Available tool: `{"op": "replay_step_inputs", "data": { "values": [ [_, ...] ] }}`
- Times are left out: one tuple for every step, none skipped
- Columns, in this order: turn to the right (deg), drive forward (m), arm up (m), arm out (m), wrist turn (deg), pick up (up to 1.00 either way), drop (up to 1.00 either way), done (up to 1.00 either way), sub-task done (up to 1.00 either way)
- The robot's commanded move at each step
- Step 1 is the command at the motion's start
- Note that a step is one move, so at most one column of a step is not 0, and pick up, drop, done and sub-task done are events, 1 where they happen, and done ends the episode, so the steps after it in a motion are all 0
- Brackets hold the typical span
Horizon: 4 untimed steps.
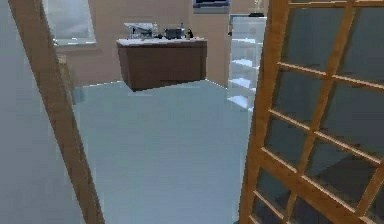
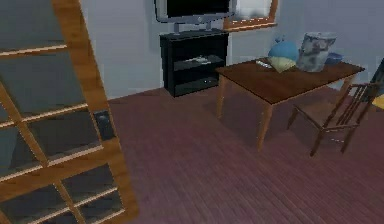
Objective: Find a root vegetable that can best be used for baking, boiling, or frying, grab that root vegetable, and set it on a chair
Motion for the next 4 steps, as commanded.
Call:
{"op": "replay_step_inputs", "data": {
  "values": [
    [0.0, 0.60, 0.00, 0.00, 0.0, 0.00, 0.00, 0.00, 0.00],
    [-27.0, 0.00, 0.00, 0.00, 0.0, 0.00, 0.00, 0.00, 0.00],
    [0.0, 0.30, 0.00, 0.00, 0.0, 0.00, 0.00, 0.00, 0.00],
    [-12.0, 0.00, 0.00, 0.00, 0.0, 0.00, 0.00, 0.00, 0.00]
  ]
}}
